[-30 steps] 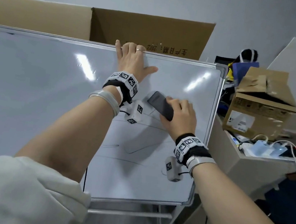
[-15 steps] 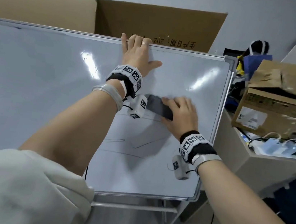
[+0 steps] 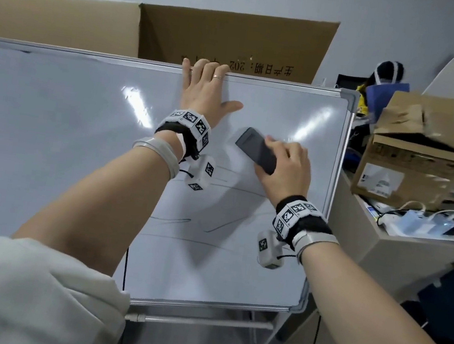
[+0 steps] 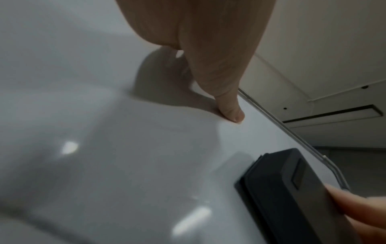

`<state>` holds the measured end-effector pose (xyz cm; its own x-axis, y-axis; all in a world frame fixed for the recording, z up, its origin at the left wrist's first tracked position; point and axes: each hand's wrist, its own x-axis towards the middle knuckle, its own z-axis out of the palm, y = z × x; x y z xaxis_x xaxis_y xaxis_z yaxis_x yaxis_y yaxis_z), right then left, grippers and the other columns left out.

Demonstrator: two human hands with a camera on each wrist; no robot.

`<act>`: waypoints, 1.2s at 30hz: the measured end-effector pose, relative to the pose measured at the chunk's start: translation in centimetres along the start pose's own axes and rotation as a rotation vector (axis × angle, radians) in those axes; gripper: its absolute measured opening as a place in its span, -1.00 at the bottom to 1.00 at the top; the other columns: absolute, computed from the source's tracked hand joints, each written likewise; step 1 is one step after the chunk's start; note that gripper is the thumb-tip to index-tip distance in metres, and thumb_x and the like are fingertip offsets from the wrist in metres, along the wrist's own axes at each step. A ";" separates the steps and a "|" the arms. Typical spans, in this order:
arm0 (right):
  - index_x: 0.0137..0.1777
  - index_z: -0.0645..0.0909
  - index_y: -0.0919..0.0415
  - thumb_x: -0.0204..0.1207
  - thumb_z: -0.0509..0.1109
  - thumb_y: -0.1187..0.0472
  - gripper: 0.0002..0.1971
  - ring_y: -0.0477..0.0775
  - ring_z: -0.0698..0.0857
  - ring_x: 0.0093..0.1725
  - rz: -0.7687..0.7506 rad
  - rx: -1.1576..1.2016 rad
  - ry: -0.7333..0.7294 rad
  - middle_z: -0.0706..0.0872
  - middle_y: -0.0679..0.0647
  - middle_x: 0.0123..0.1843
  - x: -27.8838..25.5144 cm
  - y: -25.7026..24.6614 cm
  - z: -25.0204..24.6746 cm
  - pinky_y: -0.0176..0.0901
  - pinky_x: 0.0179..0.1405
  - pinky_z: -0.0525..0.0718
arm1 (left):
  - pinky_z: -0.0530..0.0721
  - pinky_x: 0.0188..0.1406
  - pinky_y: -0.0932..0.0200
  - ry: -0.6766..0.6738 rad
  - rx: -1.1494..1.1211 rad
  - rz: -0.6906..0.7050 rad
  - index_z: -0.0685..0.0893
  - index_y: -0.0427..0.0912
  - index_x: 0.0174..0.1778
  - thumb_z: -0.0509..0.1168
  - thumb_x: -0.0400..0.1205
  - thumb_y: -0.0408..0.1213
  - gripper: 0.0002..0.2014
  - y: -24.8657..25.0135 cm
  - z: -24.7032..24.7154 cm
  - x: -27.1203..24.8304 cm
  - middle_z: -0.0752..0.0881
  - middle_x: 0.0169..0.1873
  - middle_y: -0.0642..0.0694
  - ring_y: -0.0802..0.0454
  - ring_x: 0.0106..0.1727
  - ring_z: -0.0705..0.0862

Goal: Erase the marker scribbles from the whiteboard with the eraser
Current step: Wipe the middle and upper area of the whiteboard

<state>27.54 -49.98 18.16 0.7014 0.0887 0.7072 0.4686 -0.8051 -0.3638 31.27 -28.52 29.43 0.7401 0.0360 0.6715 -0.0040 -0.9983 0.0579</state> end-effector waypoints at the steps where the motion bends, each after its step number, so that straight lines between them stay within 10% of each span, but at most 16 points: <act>1: 0.36 0.60 -0.08 0.31 0.57 0.00 -0.43 0.19 0.52 0.20 0.021 0.011 0.009 0.59 0.05 0.13 -0.1 0.0 0.1 0.09 0.15 0.59 | -0.19 0.64 -0.34 -0.011 0.021 0.012 0.31 0.03 0.54 0.27 0.47 0.37 -0.21 -0.2 -0.1 -0.3 0.38 0.50 0.00 -0.13 0.65 0.14; 11: 0.31 0.65 -0.05 0.28 0.57 0.09 -0.46 0.19 0.49 0.14 -0.080 0.111 -0.054 0.64 0.06 0.09 -1.6 -6.6 4.0 0.05 0.18 0.56 | -0.32 0.61 -0.35 -0.111 0.169 -0.266 -0.10 0.05 0.71 0.19 0.52 0.39 -0.04 -11.2 -5.0 -4.1 -0.05 0.72 0.00 -0.14 0.73 -0.16; 25: 0.39 0.61 -0.07 0.32 0.57 -0.05 -0.41 0.16 0.54 0.14 -0.047 0.117 0.044 0.58 0.02 0.12 -1.7 -21.1 10.6 -0.05 0.17 0.58 | -0.18 0.63 -0.36 0.048 0.104 -0.145 0.20 0.01 0.57 0.15 0.39 0.53 -0.06 -25.1 -6.8 -4.8 0.30 0.48 -0.07 -0.17 0.63 0.15; 36: 0.30 0.62 0.00 0.28 0.59 -0.07 -0.44 0.20 0.59 0.11 -0.117 -0.023 -0.087 0.64 0.06 0.11 -6.2 -23.2 11.4 0.07 0.05 0.60 | -0.06 0.45 -0.66 0.032 0.083 -0.161 0.19 -0.01 0.57 0.20 0.29 0.57 0.03 -25.0 -7.0 -5.8 0.26 0.53 -0.10 -0.17 0.66 0.11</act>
<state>18.41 -25.20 15.28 0.6871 0.2324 0.6883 0.5382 -0.7993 -0.2673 22.40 -3.43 29.26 0.7046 0.1955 0.6821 0.1694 -0.9799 0.1058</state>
